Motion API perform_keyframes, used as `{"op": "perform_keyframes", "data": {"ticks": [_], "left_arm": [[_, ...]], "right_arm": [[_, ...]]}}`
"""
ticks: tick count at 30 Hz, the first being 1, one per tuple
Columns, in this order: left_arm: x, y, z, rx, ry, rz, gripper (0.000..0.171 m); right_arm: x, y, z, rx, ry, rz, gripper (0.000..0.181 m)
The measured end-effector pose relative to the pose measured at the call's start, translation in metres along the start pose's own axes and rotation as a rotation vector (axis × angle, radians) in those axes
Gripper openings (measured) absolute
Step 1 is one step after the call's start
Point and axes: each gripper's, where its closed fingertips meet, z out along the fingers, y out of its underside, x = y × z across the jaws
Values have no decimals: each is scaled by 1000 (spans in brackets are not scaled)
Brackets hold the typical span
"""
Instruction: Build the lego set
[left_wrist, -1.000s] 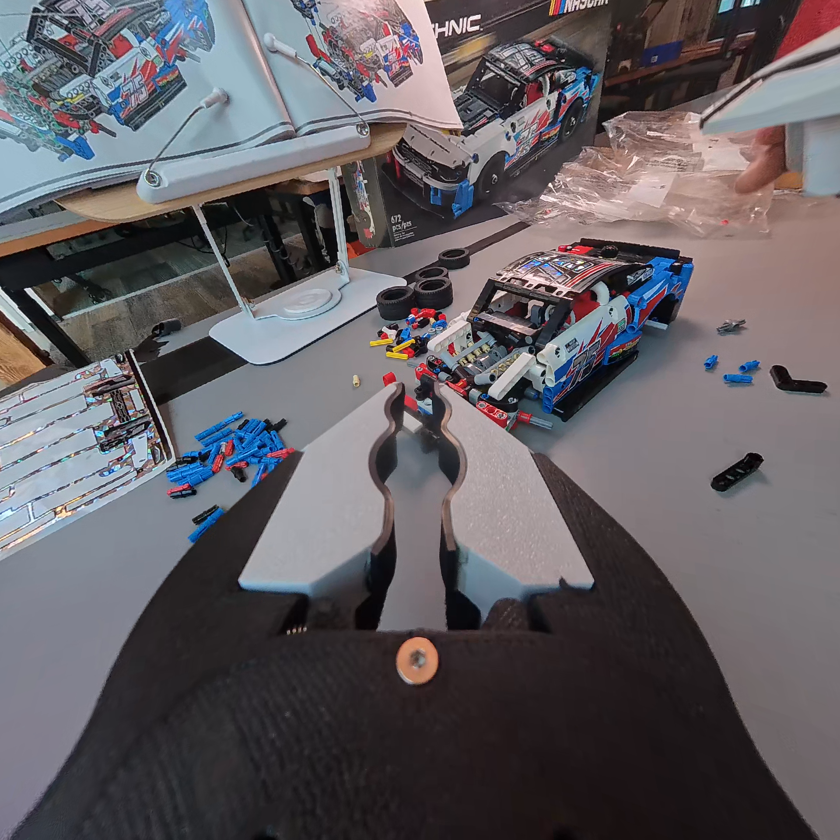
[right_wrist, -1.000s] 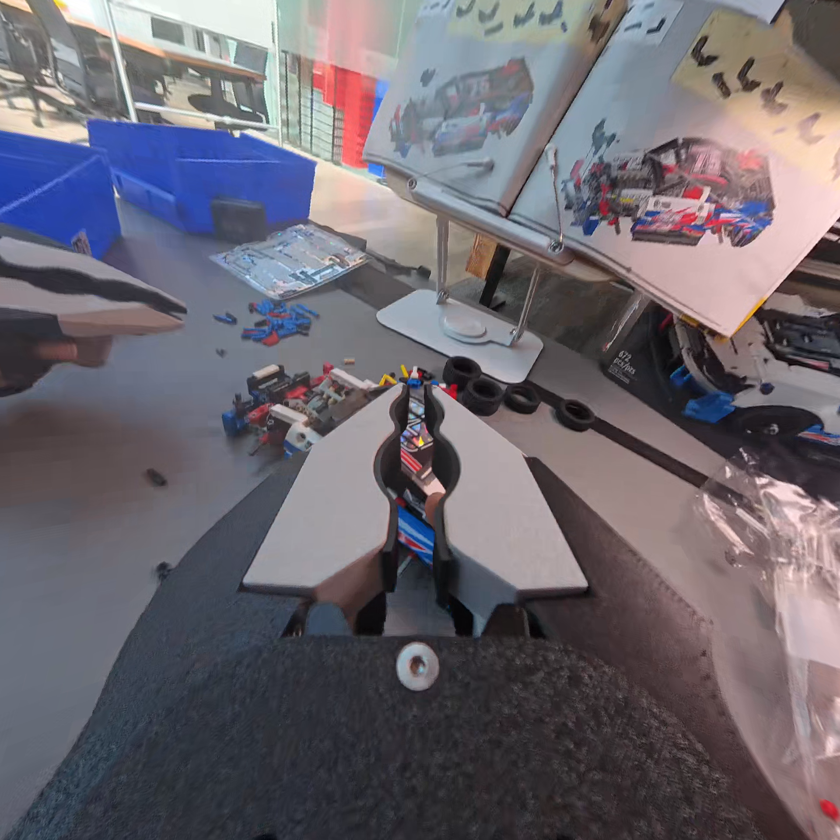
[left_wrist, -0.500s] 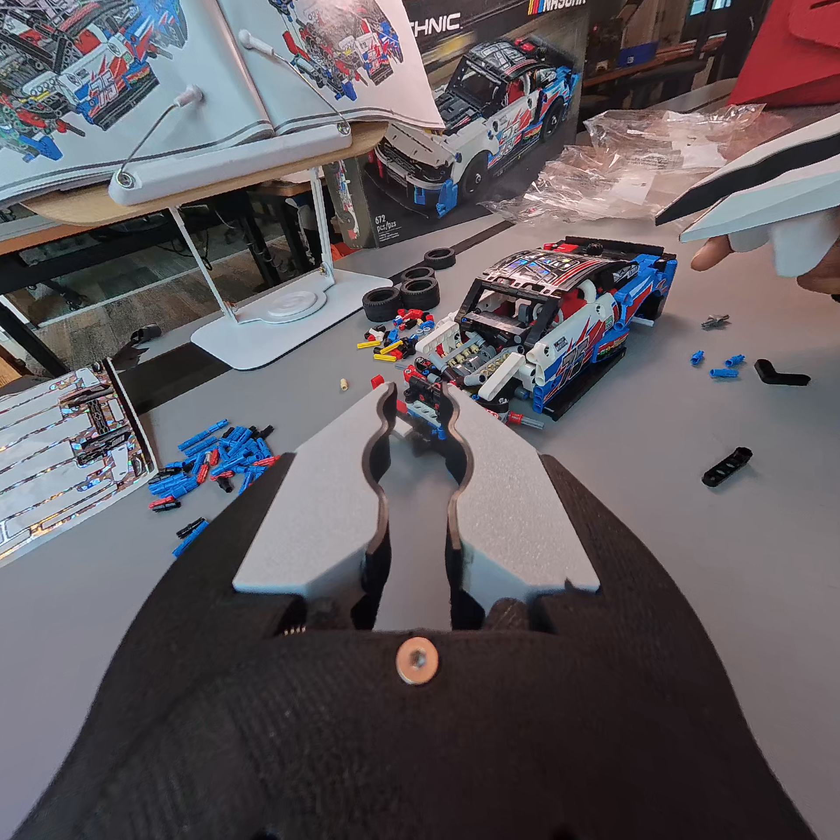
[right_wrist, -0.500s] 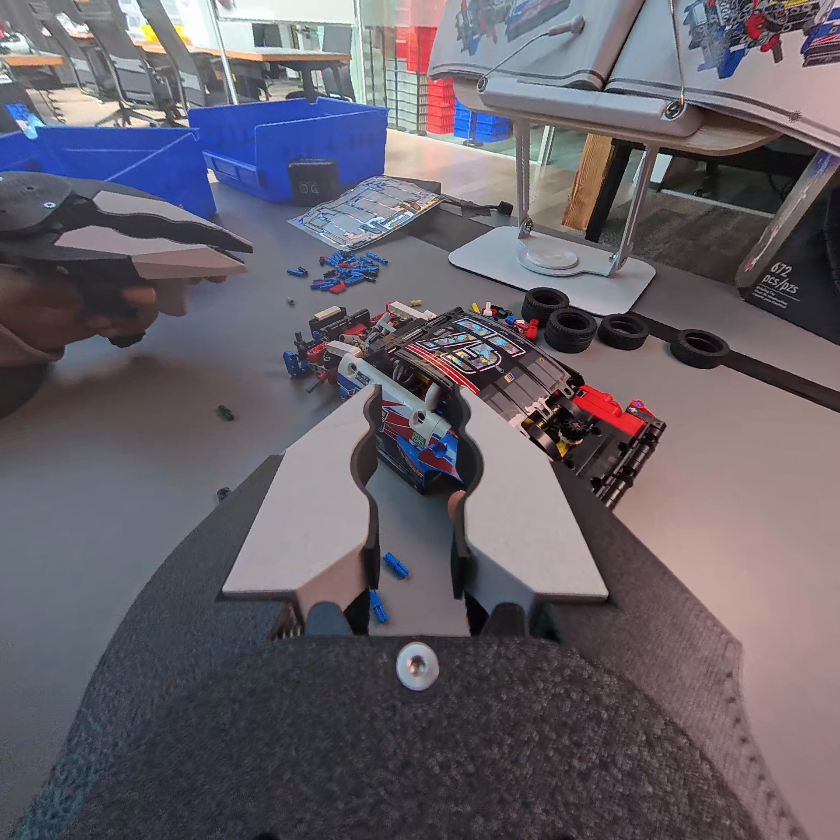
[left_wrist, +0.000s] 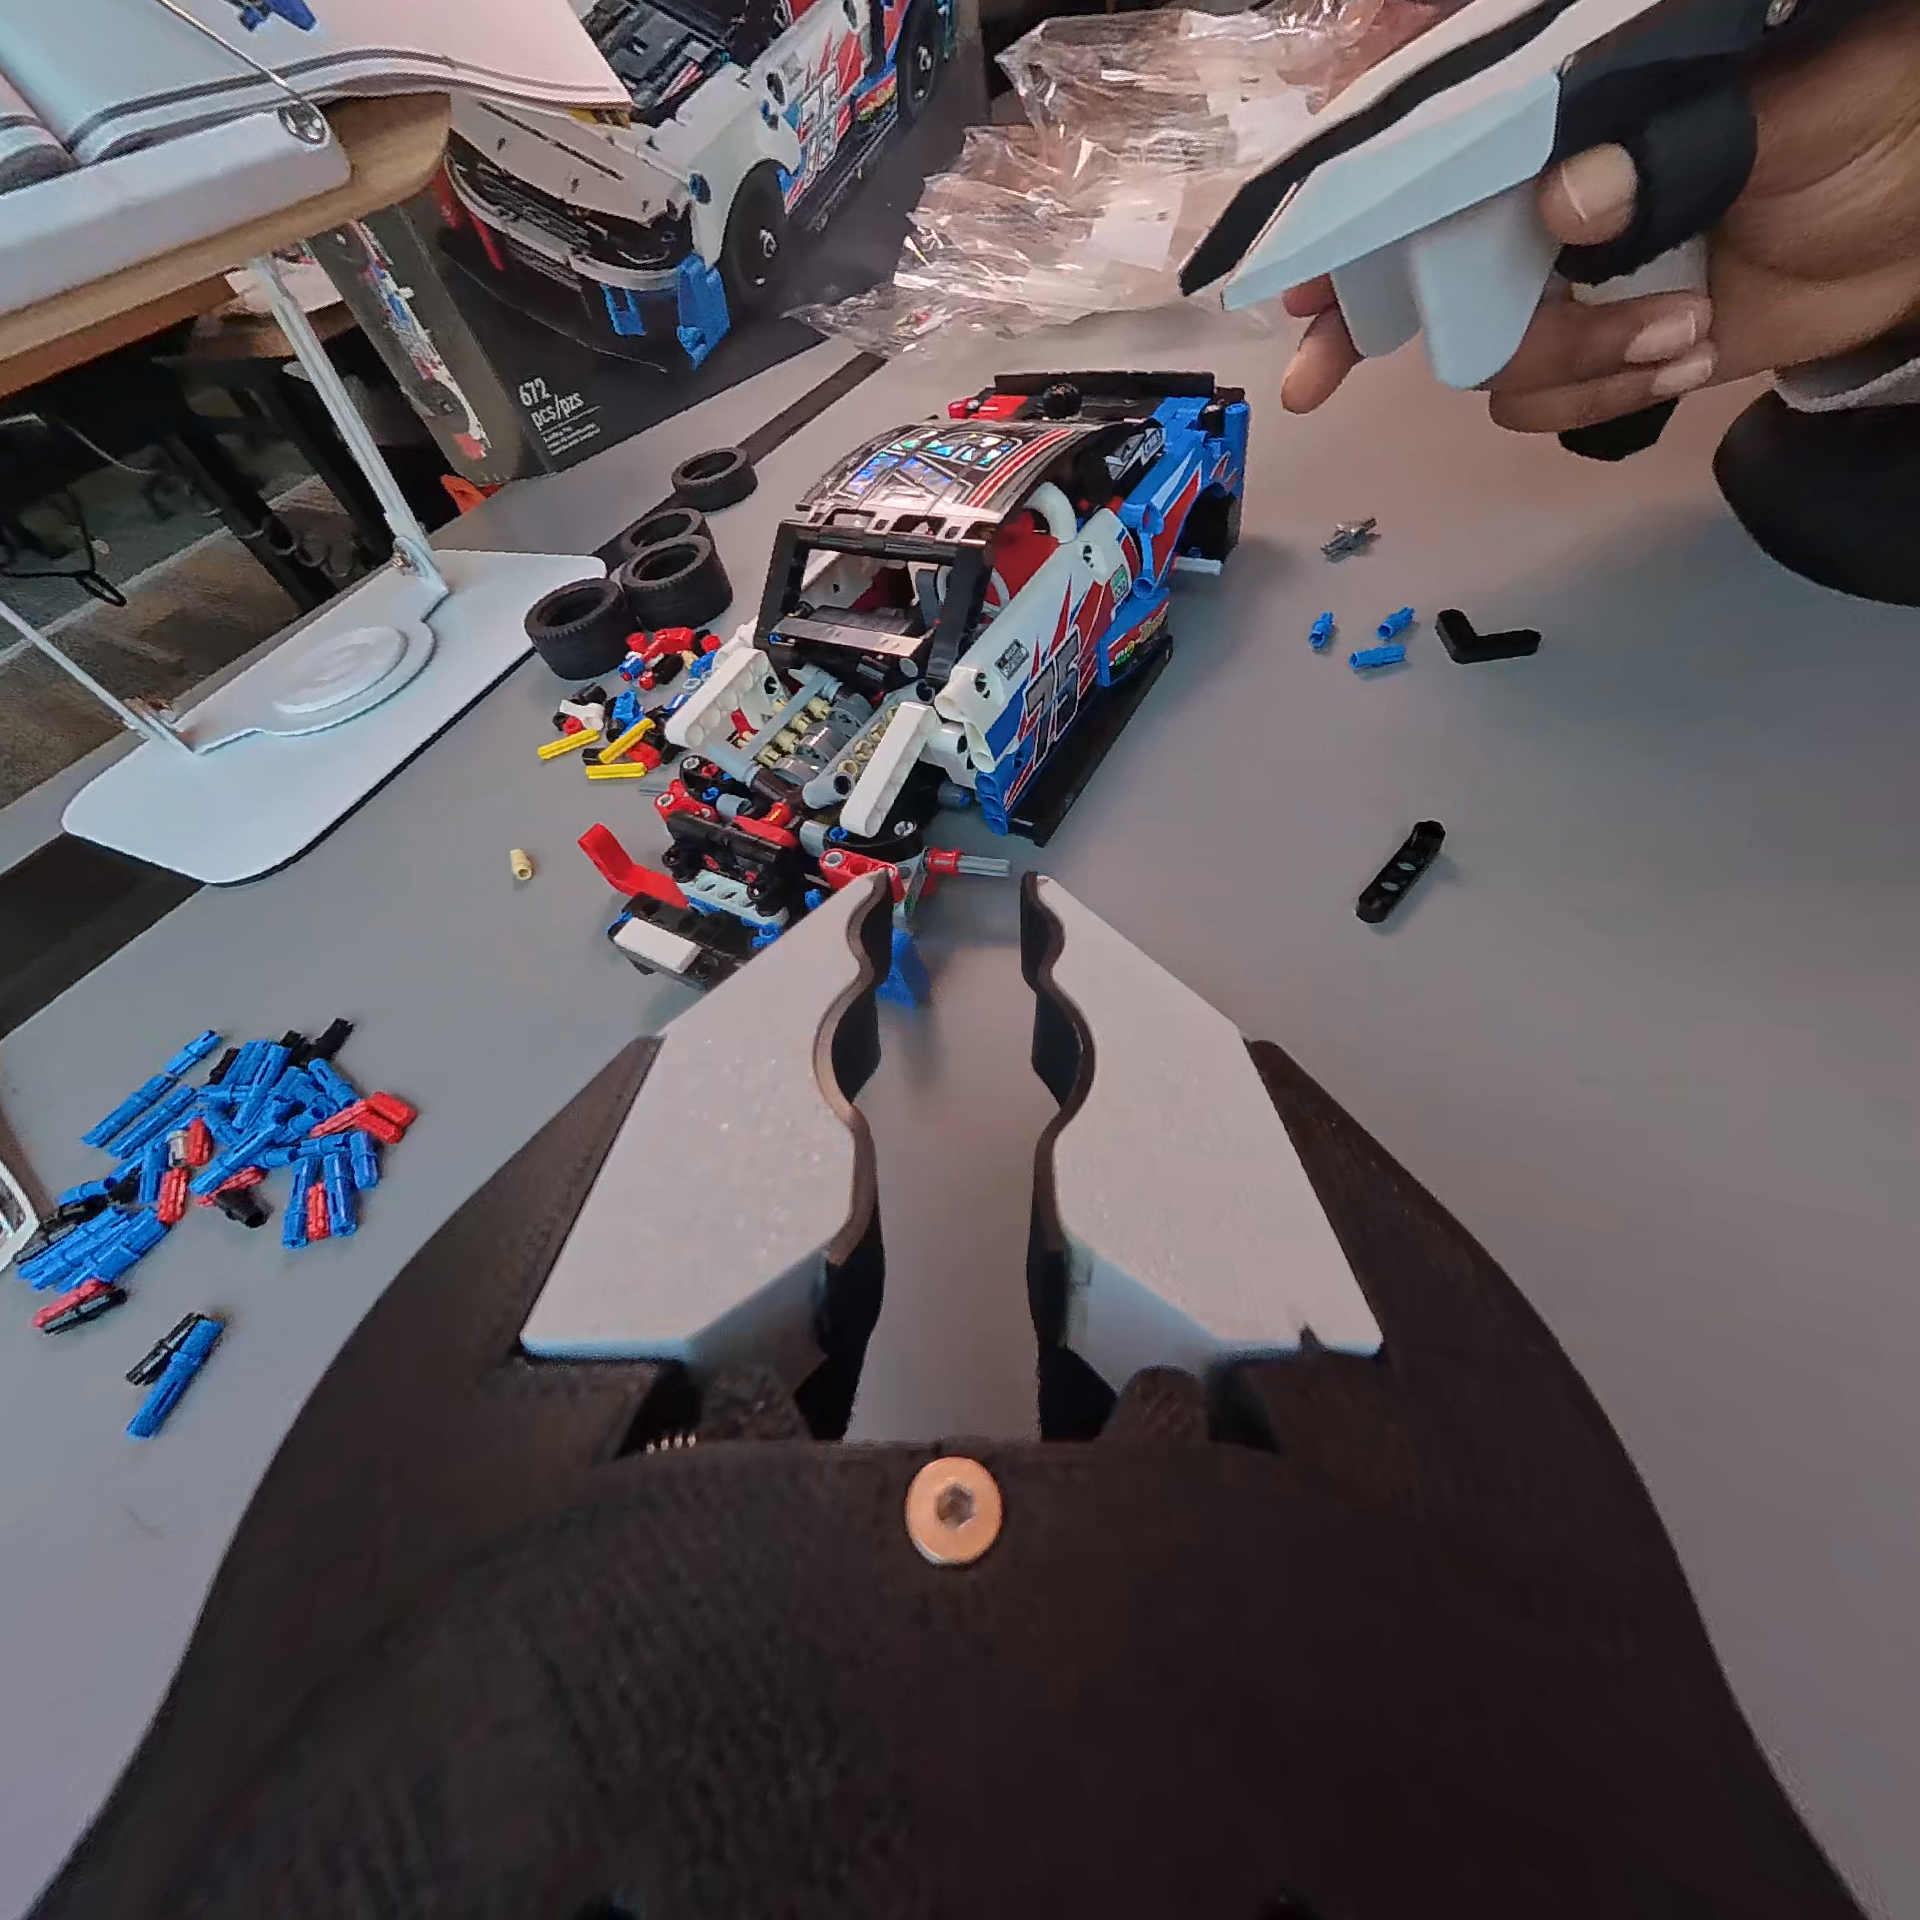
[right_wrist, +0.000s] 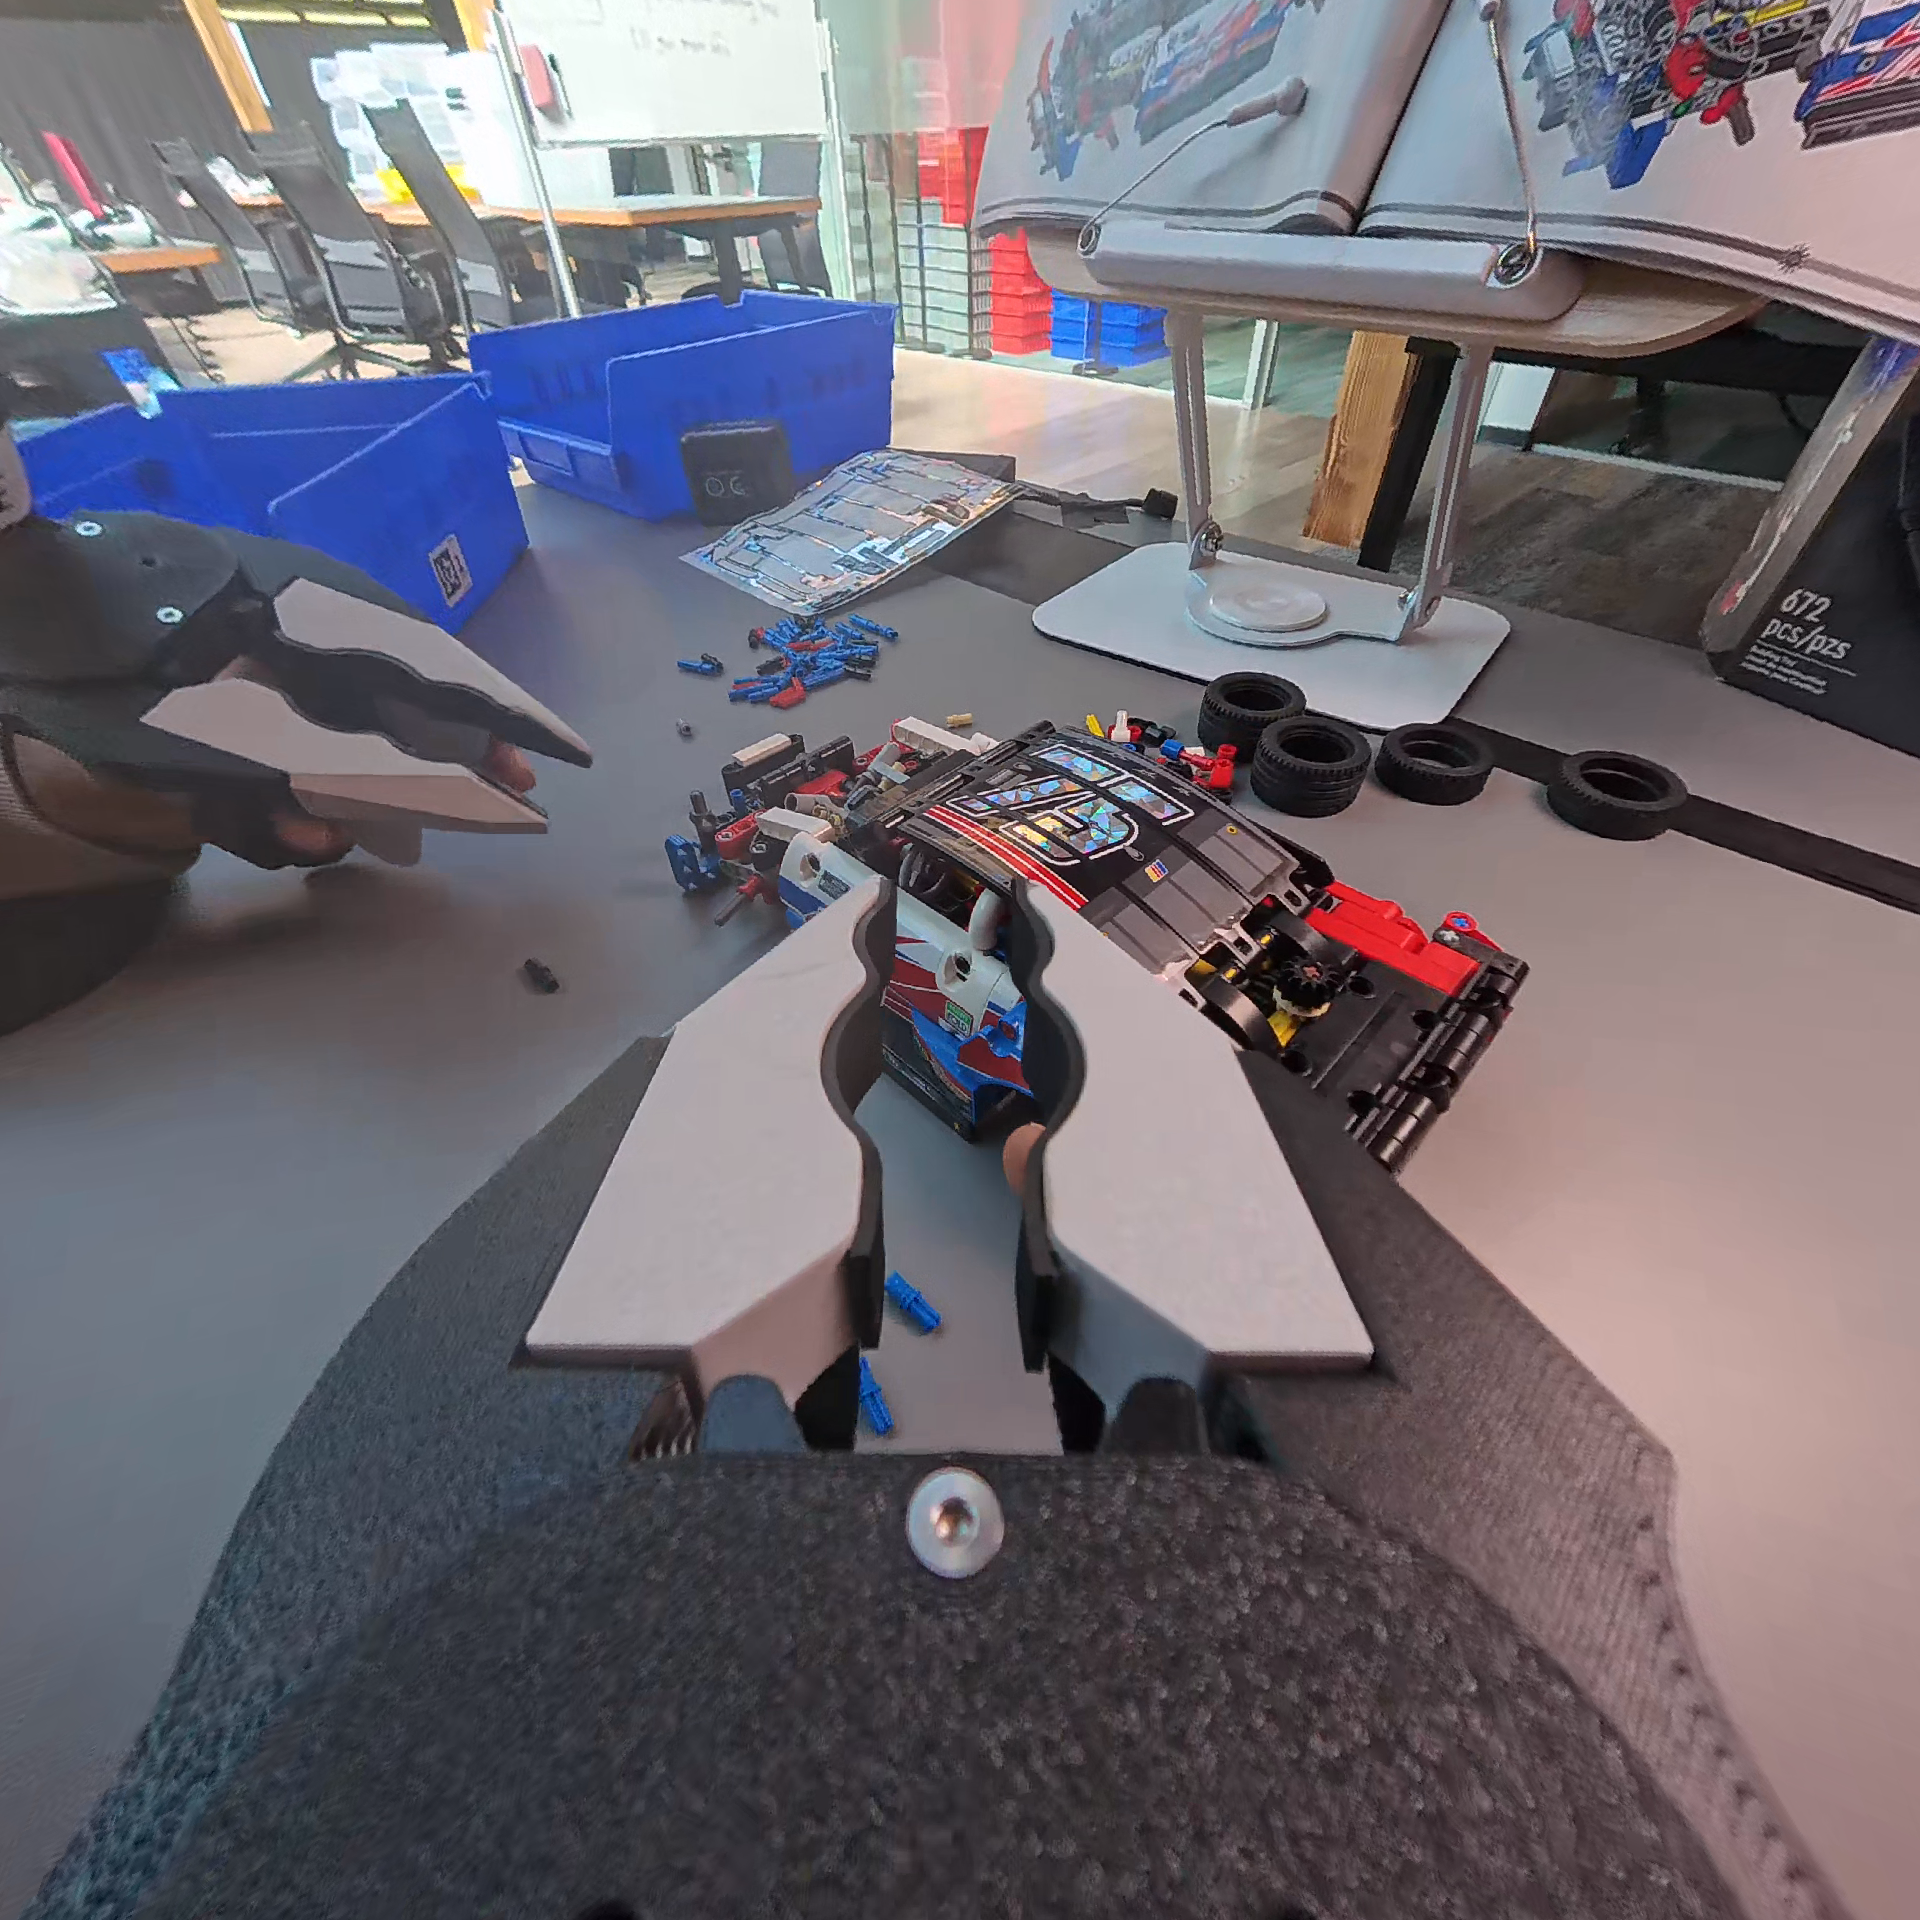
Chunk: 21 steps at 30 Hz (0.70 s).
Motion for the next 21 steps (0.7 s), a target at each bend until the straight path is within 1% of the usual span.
{"op": "perform_keyframes", "data": {"ticks": [5,9,11,13,16,19,21], "left_arm": [[2,5,1,-33,-13,47,21],[2,7,2,-44,-15,44,21],[5,9,3,-56,6,37,21],[12,12,4,-75,46,35,20],[24,19,6,-117,103,60,18],[33,23,6,-144,137,98,18],[34,23,7,-149,135,110,18]], "right_arm": [[-1,-5,-2,25,-9,34,18],[-2,-1,0,8,-7,31,18],[-3,4,2,-10,-17,26,17],[-9,10,4,-47,-58,10,17],[-18,15,5,-81,-97,-50,17],[-21,13,4,-72,-111,-59,16],[-20,14,4,-75,-113,-45,16]]}}
